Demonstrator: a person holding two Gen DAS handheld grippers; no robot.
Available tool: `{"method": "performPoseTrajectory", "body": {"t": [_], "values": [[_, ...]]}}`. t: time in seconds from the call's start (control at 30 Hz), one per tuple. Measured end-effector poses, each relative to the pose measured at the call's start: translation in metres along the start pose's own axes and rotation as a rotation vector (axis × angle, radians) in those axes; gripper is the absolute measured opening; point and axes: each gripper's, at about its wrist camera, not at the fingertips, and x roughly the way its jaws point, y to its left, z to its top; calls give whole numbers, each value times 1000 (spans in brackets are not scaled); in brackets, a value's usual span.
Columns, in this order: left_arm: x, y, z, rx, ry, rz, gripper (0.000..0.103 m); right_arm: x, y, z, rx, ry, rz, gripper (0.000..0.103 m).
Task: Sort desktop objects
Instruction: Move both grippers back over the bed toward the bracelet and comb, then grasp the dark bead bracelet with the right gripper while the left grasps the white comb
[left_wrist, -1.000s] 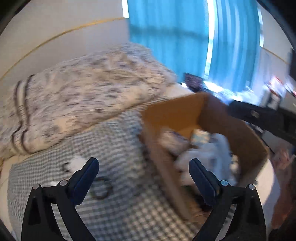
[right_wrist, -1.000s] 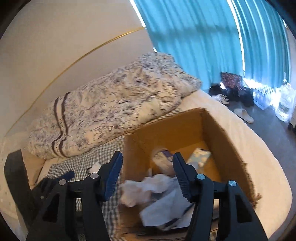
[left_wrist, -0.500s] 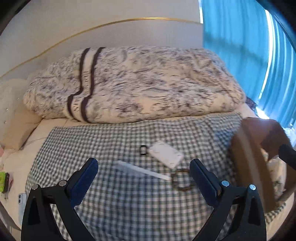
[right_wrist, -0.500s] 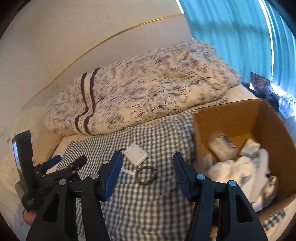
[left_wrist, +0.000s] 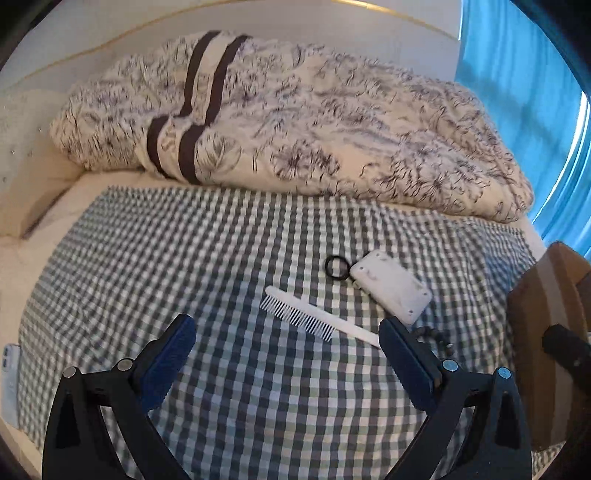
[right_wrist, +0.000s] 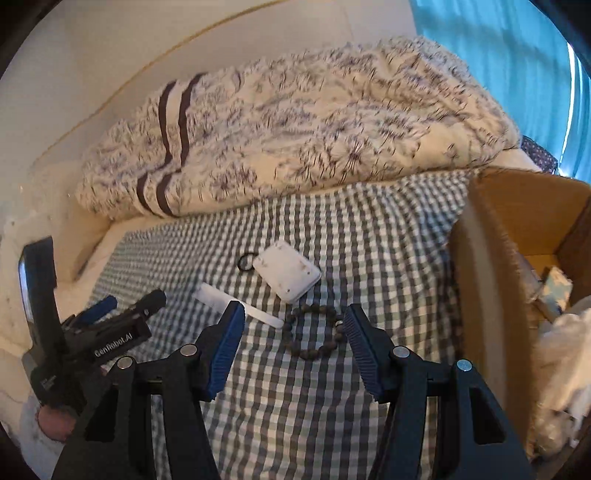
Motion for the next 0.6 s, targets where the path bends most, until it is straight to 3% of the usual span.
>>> {"method": "performPoseTrajectory", "body": {"t": [0.17,0.3,0.47,0.6], "values": [[37,9,-16,-22,61,-19,102,67,-5,-22,9,129,-36,56],[61,15,-28,-15,100,-18,102,105,-14,-30,39,167,-112,56],[78,18,-35,-16,134,-30,102,142,-21,-28,79,205,-197,29],[80,10,-32,8,130,-44,102,147,-17,-28,51,200,-245,29]]}}
